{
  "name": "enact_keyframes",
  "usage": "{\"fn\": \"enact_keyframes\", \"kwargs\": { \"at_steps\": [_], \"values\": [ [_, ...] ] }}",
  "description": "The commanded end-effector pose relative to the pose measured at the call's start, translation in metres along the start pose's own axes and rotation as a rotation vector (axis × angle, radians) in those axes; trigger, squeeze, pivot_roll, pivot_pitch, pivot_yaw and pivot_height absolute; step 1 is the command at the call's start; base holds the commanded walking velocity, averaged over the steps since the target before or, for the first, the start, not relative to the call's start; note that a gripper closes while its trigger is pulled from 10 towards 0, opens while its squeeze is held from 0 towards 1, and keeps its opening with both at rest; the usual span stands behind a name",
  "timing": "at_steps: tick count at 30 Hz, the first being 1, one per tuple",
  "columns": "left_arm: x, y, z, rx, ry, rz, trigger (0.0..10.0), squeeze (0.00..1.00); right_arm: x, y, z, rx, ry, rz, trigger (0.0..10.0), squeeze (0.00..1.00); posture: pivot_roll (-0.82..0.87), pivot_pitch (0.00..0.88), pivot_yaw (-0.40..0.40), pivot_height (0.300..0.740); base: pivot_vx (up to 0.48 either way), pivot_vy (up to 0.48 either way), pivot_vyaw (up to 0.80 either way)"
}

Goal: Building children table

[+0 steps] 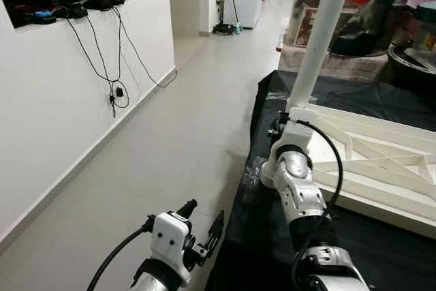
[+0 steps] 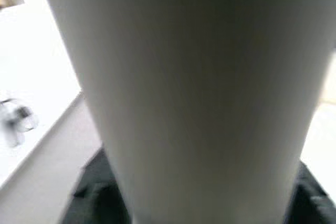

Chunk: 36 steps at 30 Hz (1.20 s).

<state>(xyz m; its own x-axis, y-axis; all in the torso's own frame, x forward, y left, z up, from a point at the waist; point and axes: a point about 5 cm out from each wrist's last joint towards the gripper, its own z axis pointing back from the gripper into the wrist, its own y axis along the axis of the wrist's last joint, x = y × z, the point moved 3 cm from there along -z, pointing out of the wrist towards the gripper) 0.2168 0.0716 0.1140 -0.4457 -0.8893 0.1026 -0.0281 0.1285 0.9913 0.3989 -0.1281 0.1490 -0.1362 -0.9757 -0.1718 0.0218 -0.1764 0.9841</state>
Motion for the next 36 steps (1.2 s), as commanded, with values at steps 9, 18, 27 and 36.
{"fn": "enact_keyframes", "kwargs": {
  "at_steps": [9,18,27,36],
  "values": [
    [0.000,-0.003,-0.001,-0.012,-0.001,0.008,10.0,0.00,-0.040,0.032,-0.004,0.057,0.553,-0.086,10.0,0.00,0.05,0.000,-0.029,0.740,0.000,0.000,0.00],
    [0.000,-0.002,-0.002,-0.011,-0.002,0.008,10.0,0.00,-0.046,0.018,0.039,-0.206,1.307,-0.038,10.0,0.00,0.05,0.000,-0.032,0.740,0.000,0.000,0.00],
    [-0.001,-0.002,-0.001,-0.012,-0.002,0.004,10.0,0.00,-0.059,0.012,0.058,-0.306,1.603,-0.033,9.1,0.00,0.06,0.000,-0.032,0.740,0.000,0.000,0.00],
    [-0.001,-0.002,-0.001,-0.012,0.001,0.004,10.0,0.00,-0.065,0.006,0.061,-0.324,1.626,-0.008,0.0,0.00,0.06,0.000,-0.036,0.740,0.000,0.000,0.00]
  ]
}}
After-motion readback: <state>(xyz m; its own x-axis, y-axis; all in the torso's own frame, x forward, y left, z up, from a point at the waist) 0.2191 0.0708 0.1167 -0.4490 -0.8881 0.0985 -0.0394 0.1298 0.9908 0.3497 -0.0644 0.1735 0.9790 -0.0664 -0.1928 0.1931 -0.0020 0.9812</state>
